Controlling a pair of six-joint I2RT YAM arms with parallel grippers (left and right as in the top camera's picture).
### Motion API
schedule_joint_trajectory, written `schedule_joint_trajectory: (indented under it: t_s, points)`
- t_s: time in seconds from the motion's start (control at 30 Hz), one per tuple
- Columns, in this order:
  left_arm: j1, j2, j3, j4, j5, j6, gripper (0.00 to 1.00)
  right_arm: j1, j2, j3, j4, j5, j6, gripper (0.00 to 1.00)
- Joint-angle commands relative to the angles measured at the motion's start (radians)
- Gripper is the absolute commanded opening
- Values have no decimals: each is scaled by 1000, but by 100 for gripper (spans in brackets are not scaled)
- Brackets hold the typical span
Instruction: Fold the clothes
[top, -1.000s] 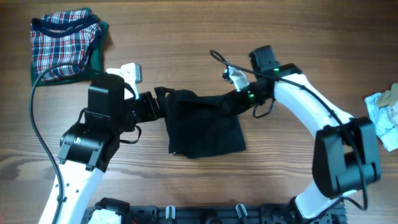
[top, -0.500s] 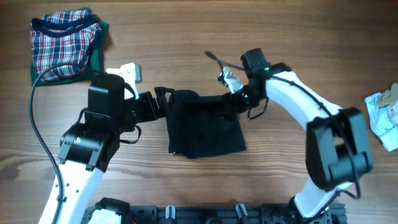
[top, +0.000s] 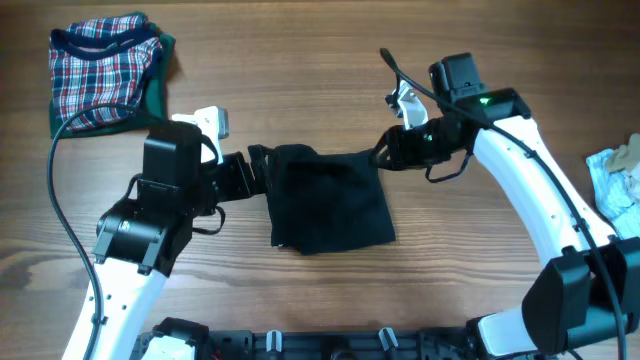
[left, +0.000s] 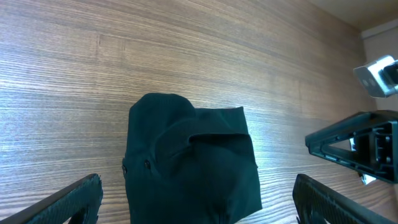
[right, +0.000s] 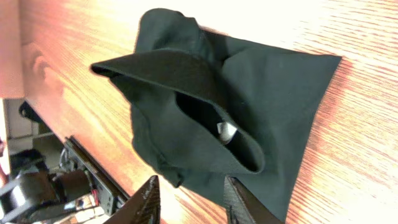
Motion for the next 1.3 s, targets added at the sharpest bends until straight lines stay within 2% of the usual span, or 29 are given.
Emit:
schedule_joint_trajectory:
  t_s: [0.0, 0.13, 0.2, 0.37, 0.5, 0.63, 0.7, 0.77, 0.8, 0.83, 1.0, 1.13, 1.27]
  points:
    - [5, 0, 1, 2, -13, 23, 98, 4, 44, -101, 67, 59, 100, 43]
    - [5, 0, 1, 3, -14, 23, 98, 7, 61, -233, 193, 60, 237, 43]
    - [5, 0, 1, 3, -13, 23, 98, 11, 61, -277, 256, 58, 275, 46]
    - [5, 0, 1, 3, -14, 23, 98, 87, 63, -366, 436, 63, 354, 61]
    - [5, 0, 1, 3, -14, 23, 98, 119, 63, -368, 496, 55, 410, 59]
    - [5, 0, 1, 3, -14, 23, 98, 126, 63, -368, 509, 39, 428, 49]
    - [5, 0, 1, 3, -14, 23, 98, 139, 63, -368, 531, 35, 445, 37]
    - [5, 0, 1, 3, -14, 23, 98, 157, 63, -368, 562, 26, 446, 31]
    - [5, 0, 1, 3, -14, 23, 98, 164, 63, -368, 580, 8, 445, 22]
    - [5, 0, 1, 3, -14, 23, 99, 169, 63, -368, 590, 5, 442, 5]
    - [5, 0, 1, 2, -14, 23, 99, 166, 53, -340, 568, -40, 388, 4]
    - [5, 0, 1, 3, -14, 23, 99, 132, -29, -285, 455, -40, 352, 4]
    - [5, 6, 1, 3, -22, 24, 99, 95, -118, -285, 428, -44, 346, 4]
